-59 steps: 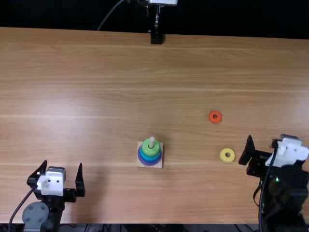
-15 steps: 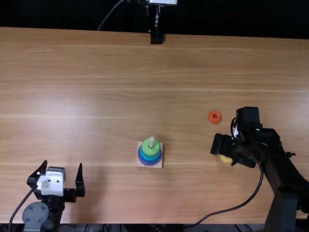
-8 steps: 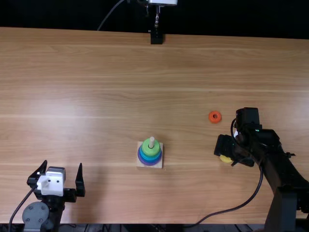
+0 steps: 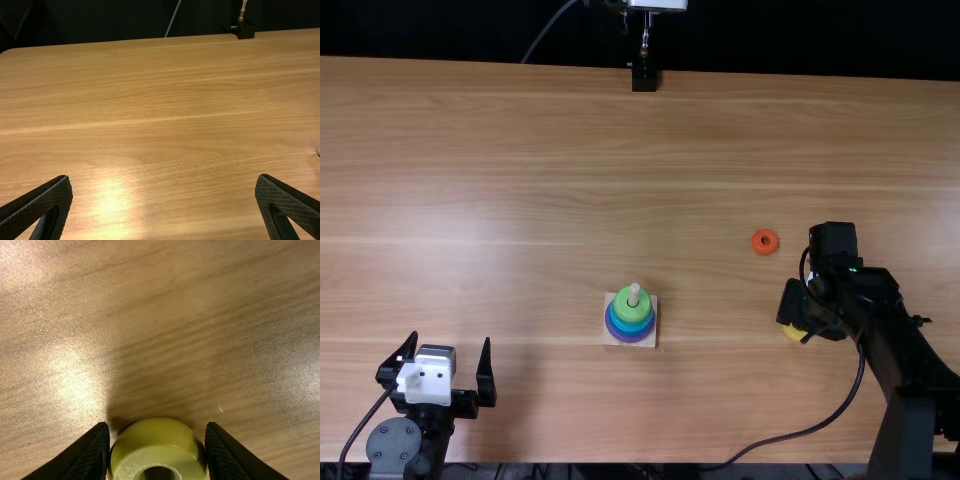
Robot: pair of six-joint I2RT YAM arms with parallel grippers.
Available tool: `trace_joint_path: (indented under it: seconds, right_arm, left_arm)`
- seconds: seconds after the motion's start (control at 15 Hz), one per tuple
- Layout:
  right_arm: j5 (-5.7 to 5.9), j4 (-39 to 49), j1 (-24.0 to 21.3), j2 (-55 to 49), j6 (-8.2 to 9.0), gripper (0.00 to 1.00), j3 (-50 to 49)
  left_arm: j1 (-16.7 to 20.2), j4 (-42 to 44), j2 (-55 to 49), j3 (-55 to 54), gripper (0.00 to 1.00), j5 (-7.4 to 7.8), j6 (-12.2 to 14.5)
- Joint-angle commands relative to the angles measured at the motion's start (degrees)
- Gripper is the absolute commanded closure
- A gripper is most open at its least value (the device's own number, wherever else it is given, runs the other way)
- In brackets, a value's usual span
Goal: Build the Hanoi tower: stack the rings onto the peg from bottom to top in this color order: purple, dark blue, light blue, dark green, light green, yellow, orange.
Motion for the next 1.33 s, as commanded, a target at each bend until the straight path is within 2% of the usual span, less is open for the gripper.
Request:
trace_joint_path:
  seconds: [0.0,0.07,0.13,0.67,0.8,0.87,1.07,1.2,1.27]
  right_arm:
    - [1.39,0.35,-0.46,0.24,0.54,0.26,-0.86]
    - [1.29,0.45,-0.37,0.33,0.96,0.11,-0.86]
    - [1.29,-0.18,-0.37,0.24,1.07,0.06,-0.86]
    - [1.29,-0.5,-0.28,-0.02,1.38,0.09,-3.32]
    - [1.5,-0.5,-0.28,-0.02,1.38,0.3,-3.32]
    - [1.6,-0.6,-0.28,-0.11,1.38,0.47,-3.32]
    - [1.71,-0.92,-0.2,-0.2,1.38,0.76,-4.11]
    - [2.13,-0.92,-0.02,-0.2,1.38,0.88,-4.38]
    - [3.19,-0.92,0.07,-0.29,1.38,0.89,-4.29]
  left_arm:
    - [-0.33,-4.61,-0.67,-6.04,0.0,0.39,0.4]
    - [-0.33,-4.61,-0.67,-6.04,0.0,0.39,0.4]
    - [-0.33,-4.61,-0.67,-6.04,0.0,0.39,0.4]
    - [-0.33,-4.61,-0.67,-6.04,0.0,0.39,0.4]
    - [-0.33,-4.61,-0.67,-6.04,0.0,0.39,0.4]
    - [-0.33,-4.61,-0.67,-6.04,0.0,0.39,0.4]
    - [-0.33,-4.61,-0.67,-6.04,0.0,0.39,0.4]
    - [-0.33,-4.61,-0.67,-6.04,0.0,0.39,0.4]
    - [-0.33,-4.61,-0.67,-6.04,0.0,0.39,0.4]
